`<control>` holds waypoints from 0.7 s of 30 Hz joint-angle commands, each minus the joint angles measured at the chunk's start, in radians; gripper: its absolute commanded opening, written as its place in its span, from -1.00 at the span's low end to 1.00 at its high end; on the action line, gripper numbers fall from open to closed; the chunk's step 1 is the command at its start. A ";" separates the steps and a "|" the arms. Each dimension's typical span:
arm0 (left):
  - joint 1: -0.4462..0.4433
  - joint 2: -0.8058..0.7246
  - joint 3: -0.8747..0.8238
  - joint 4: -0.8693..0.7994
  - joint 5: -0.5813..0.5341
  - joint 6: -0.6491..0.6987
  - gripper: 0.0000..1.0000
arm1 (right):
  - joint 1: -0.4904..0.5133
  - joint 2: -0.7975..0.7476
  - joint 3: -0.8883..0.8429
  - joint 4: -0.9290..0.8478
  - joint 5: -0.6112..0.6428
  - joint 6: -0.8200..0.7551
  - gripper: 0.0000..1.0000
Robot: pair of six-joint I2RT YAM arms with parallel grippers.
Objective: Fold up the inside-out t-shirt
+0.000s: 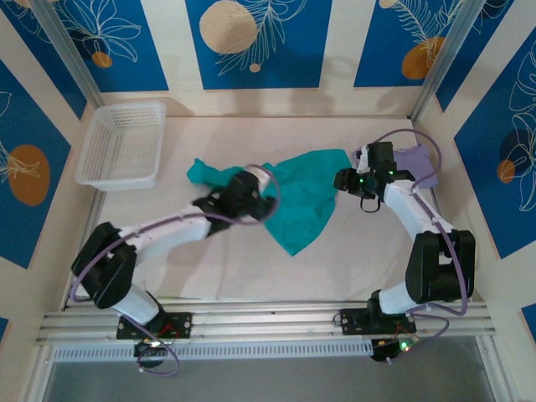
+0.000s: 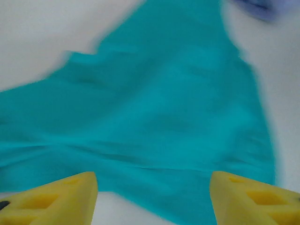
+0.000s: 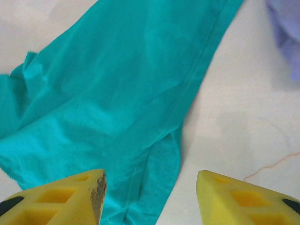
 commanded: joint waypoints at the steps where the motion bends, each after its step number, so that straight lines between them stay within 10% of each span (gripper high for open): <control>1: -0.083 0.116 0.042 -0.013 0.104 0.042 0.14 | -0.043 0.004 -0.023 0.027 -0.051 0.031 0.10; 21: -0.111 0.519 0.372 -0.114 0.194 0.120 -0.71 | -0.071 -0.032 -0.077 0.040 -0.113 0.041 0.11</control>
